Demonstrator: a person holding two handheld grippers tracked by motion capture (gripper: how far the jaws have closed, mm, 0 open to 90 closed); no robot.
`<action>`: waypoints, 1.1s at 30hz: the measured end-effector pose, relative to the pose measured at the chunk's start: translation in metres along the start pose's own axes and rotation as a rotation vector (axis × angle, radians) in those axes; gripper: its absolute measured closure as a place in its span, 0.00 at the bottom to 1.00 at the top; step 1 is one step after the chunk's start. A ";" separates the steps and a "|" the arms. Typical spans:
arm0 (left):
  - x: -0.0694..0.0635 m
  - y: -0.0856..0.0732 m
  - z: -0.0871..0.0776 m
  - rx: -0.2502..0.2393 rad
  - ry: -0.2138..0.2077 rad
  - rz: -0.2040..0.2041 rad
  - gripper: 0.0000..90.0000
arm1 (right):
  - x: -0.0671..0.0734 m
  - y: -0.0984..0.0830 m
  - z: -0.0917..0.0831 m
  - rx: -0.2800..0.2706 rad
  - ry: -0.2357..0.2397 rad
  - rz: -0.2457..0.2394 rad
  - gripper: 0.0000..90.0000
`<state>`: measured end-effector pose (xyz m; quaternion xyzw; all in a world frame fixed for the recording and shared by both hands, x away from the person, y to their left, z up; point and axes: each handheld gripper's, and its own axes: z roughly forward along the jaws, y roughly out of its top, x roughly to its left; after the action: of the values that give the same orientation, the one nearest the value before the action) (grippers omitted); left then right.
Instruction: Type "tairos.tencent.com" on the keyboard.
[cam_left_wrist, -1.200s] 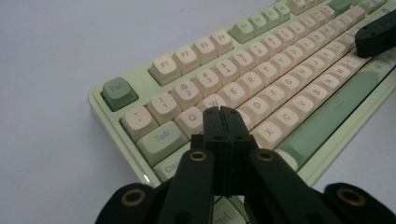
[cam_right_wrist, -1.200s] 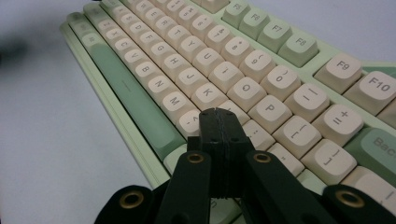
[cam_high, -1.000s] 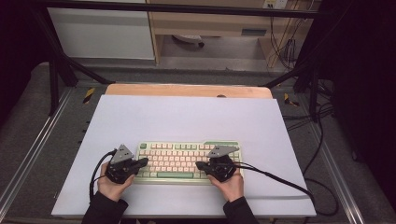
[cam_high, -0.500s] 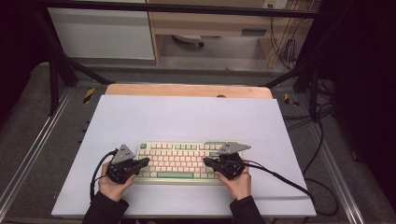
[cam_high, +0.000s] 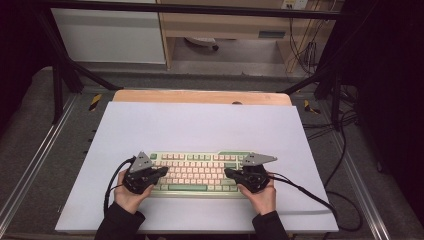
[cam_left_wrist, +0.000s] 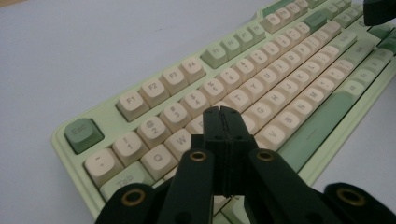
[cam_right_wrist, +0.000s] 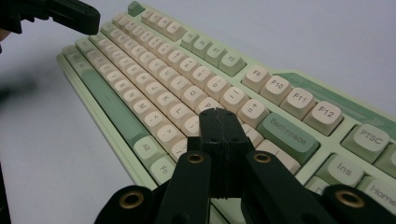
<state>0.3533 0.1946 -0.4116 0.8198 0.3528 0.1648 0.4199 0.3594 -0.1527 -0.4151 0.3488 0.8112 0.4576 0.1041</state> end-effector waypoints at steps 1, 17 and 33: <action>-0.001 0.002 0.001 0.000 -0.002 0.004 1.00 | 0.000 0.000 0.000 0.000 -0.002 -0.001 1.00; -0.017 0.019 0.036 0.047 -0.013 0.022 1.00 | -0.002 -0.002 -0.004 -0.008 -0.001 -0.001 1.00; -0.016 0.019 0.053 0.071 -0.003 0.025 1.00 | -0.001 -0.002 -0.003 -0.010 0.002 0.001 1.00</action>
<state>0.3804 0.1450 -0.4269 0.8386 0.3477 0.1564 0.3891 0.3573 -0.1560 -0.4153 0.3485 0.8089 0.4618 0.1048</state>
